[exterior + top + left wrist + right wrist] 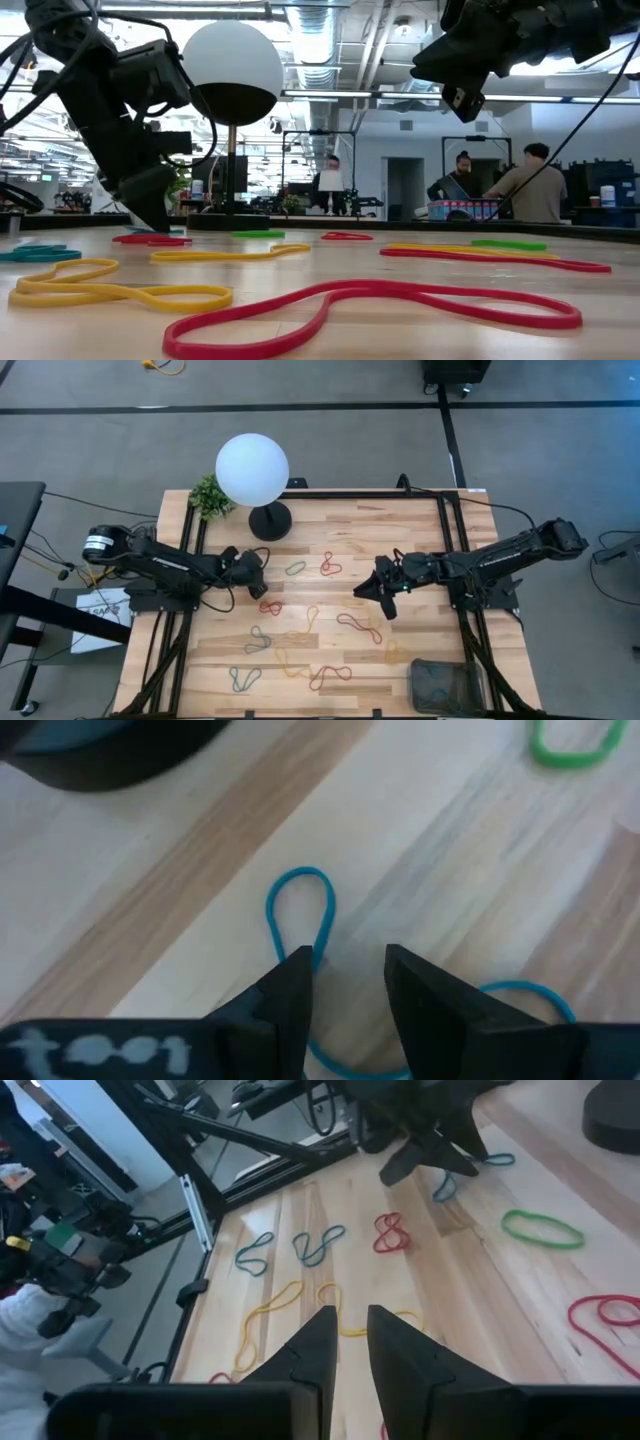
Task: Pick and place items into bin
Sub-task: Put the blue rubber band into the black bin
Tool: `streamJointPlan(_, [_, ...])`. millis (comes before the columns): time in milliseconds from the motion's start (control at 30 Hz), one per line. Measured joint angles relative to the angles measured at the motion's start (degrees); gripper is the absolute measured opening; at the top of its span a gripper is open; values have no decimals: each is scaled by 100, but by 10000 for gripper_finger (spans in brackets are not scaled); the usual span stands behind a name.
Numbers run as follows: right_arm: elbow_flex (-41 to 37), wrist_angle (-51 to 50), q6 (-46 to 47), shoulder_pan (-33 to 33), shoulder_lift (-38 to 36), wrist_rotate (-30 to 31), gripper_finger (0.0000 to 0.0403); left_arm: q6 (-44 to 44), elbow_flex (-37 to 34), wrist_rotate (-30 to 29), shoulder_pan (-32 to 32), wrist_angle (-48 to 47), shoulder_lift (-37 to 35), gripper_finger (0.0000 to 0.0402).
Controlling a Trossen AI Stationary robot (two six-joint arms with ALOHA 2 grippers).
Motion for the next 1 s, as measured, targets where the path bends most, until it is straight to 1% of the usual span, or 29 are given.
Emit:
streamJointPlan(200, [0,0,-475,0,1,4,54,-15,-27,-130,27,-89,-215,119])
streamJointPlan(367, [0,0,-925,1,2,44,54,-122,-25,-130,91,-123,-213,119])
streamJointPlan(533, [0,0,-1296,0,2,492,54,-145,-23,-49,88,-93,-179,119])
streamJointPlan(600, [0,0,-1347,0,2,634,54,-195,-19,56,91,-87,-128,119])
streamJointPlan(667, [2,0,-1347,0,2,642,54,-203,1,59,85,-64,-27,119])
streamJointPlan(833, [2,4,-1347,2,3,629,54,-260,18,-159,75,-12,277,119])
streamJointPlan(1000, [4,75,-1347,-33,4,656,54,-370,14,-219,78,69,379,113])
